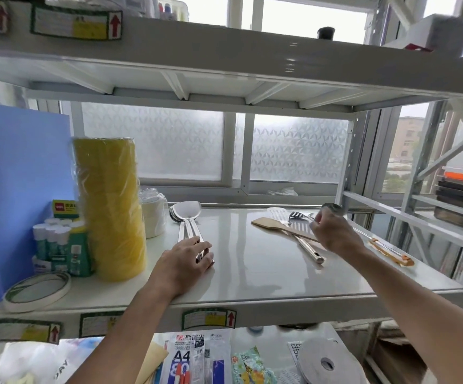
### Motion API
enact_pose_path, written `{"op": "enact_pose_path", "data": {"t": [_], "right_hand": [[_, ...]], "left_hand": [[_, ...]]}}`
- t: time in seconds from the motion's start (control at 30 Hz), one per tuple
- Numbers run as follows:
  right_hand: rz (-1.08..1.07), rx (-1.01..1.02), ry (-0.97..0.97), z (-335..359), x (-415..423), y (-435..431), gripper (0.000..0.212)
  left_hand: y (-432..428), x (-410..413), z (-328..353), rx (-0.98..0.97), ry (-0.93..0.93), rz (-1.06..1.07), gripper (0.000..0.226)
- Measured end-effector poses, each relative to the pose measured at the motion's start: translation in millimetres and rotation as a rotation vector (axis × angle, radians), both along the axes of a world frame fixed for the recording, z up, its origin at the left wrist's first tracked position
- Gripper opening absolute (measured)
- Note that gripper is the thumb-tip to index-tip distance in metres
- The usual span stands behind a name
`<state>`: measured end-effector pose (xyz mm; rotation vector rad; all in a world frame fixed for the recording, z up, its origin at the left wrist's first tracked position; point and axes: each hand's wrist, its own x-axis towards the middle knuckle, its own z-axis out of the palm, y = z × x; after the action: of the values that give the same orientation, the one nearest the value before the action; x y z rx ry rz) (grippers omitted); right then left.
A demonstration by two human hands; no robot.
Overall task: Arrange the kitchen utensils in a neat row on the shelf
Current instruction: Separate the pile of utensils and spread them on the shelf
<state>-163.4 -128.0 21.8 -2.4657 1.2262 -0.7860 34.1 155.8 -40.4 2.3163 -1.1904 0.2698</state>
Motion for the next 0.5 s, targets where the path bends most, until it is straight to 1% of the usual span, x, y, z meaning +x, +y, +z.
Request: {"op": "enact_pose_path", "data": {"t": [0.13, 0.23, 0.27, 0.33, 0.4, 0.43, 0.5], "right_hand": [[-0.006, 0.059, -0.073, 6, -26, -29, 0.018], [-0.026, 0.130, -0.158, 2, -42, -44, 0.013], [-0.033, 0.151, -0.172, 0, -48, -48, 0.015], [-0.037, 0.161, -0.158, -8, -57, -57, 0.025], [-0.046, 0.144, -0.101, -18, -62, -64, 0.033], [-0.047, 0.127, -0.067, -24, -65, -67, 0.034], [-0.035, 0.080, 0.004, -34, -68, -73, 0.027]], "left_hand": [[0, -1, 1, 0.001, 0.001, -0.002, 0.041], [0, -1, 0, 0.002, -0.012, -0.002, 0.040], [0, -1, 0, 0.001, -0.014, -0.002, 0.040], [0, -1, 0, 0.002, -0.012, -0.002, 0.038], [0, 0, -1, 0.003, -0.013, -0.004, 0.038], [0, 0, -1, 0.004, -0.012, -0.005, 0.038], [0, 0, -1, 0.008, -0.013, -0.004, 0.038]]}}
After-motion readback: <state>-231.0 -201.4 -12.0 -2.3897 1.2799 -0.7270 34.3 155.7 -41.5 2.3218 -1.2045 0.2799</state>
